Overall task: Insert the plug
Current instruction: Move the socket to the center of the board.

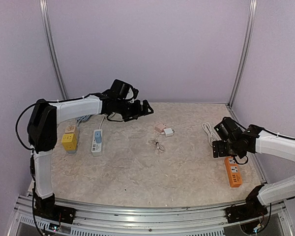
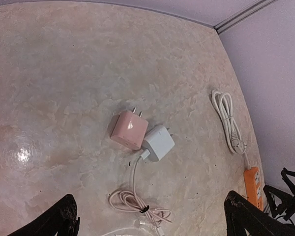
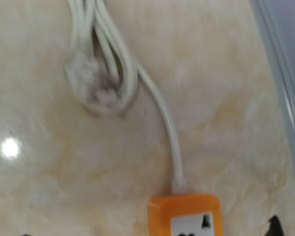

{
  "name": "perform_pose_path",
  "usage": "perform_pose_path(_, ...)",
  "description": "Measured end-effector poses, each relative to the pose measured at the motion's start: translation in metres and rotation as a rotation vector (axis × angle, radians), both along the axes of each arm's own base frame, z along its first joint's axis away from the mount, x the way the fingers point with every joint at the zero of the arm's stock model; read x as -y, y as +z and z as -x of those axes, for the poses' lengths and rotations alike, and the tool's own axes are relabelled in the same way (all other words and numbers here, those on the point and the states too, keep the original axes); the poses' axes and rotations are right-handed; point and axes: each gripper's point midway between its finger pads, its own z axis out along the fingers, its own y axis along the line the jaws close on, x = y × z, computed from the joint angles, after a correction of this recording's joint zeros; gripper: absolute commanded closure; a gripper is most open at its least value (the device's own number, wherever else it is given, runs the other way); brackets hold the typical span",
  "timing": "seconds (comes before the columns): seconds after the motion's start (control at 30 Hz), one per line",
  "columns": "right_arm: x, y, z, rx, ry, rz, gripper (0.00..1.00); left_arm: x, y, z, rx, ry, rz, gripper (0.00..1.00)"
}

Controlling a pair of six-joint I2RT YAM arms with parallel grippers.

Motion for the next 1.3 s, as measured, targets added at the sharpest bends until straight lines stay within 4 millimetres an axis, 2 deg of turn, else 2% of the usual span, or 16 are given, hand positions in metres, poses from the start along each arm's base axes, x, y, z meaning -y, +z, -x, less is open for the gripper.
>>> perform_pose_path(0.13,0.0,-0.014,0.005,-0.063,-0.03,-0.017,0.0,0.001,-0.011,0.032,-0.019,-0.021,-0.041,0.01)
perform_pose_path(0.27,0.0,-0.018,0.006,-0.081,-0.059,-0.071,0.0,0.006,-0.007,0.046,-0.005,-0.029,-0.051,0.01)
perform_pose_path(0.43,0.01,-0.026,0.008,-0.1,-0.129,-0.112,0.0,0.006,-0.008,0.065,-0.01,-0.038,-0.059,0.01)
perform_pose_path(0.63,0.019,-0.042,0.018,-0.137,-0.195,-0.145,0.0,0.017,-0.026,0.09,-0.038,-0.077,-0.086,0.01)
perform_pose_path(0.83,0.028,-0.059,0.036,-0.174,-0.258,-0.203,0.0,0.023,-0.037,0.106,-0.063,-0.101,-0.101,0.01)
perform_pose_path(1.07,0.041,-0.081,0.049,-0.225,-0.339,-0.241,0.01,0.026,-0.029,0.113,-0.052,-0.109,-0.09,0.01)
perform_pose_path(1.17,0.042,-0.09,0.05,-0.248,-0.35,-0.252,0.09,0.025,-0.026,0.115,-0.047,-0.109,-0.085,0.01)
perform_pose_path(1.3,0.04,-0.098,0.049,-0.261,-0.337,-0.262,0.33,0.024,-0.026,0.116,-0.047,-0.106,-0.085,0.01)
